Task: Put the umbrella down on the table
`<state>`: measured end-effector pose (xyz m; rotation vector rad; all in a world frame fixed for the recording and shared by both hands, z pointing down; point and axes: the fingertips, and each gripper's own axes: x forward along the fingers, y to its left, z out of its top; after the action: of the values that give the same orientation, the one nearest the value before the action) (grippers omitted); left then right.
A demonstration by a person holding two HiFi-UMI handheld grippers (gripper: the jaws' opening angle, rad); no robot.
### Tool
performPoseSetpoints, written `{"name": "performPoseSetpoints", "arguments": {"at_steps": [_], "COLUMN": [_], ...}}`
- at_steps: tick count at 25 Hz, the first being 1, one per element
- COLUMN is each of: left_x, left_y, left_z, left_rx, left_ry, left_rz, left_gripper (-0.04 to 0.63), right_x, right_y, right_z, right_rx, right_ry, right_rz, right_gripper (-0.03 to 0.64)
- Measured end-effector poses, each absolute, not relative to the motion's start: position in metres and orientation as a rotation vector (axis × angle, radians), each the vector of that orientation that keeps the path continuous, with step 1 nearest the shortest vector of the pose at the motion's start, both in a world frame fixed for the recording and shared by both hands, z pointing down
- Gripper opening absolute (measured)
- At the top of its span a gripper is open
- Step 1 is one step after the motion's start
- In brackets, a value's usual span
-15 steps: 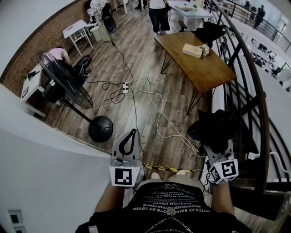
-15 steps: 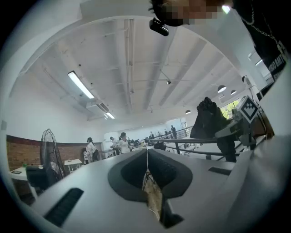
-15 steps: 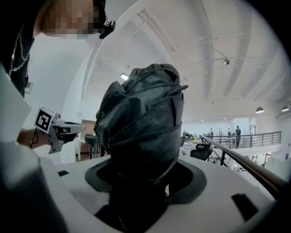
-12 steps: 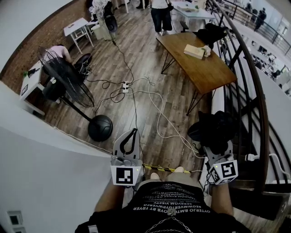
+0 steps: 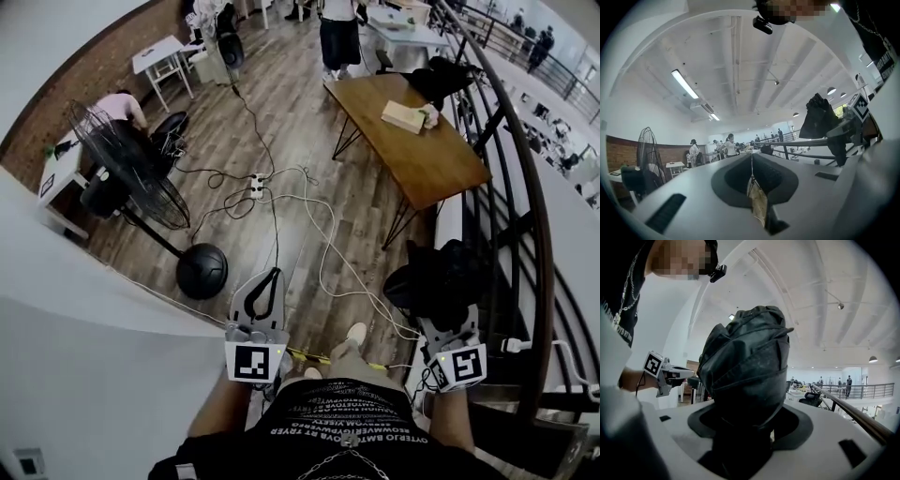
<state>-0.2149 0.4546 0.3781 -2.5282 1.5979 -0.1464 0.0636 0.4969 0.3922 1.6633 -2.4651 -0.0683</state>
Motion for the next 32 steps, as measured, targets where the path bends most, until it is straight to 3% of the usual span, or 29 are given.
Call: {"name": "performPoseSetpoints", "arguments": {"at_steps": [17,32], "left_x": [-0.122,-0.073], "left_y": [0.315,0.283], "left_z": [0.368,0.364], "left_rx": [-2.572,-2.531], "left_ry": [1.564,1.616], "left_rz": [-0.138,-0.17], "left_gripper": [0.029,0.029], "right_x": [0.147,0.195], "right_y": [0.368,0.326], "right_z": [0.396,0.403], "right_rx": [1.593,1.516], "right_ry": [-2.536,-2.601], "right_rz": [-0.022,0.013], "right_gripper": [0.296,0.296]}}
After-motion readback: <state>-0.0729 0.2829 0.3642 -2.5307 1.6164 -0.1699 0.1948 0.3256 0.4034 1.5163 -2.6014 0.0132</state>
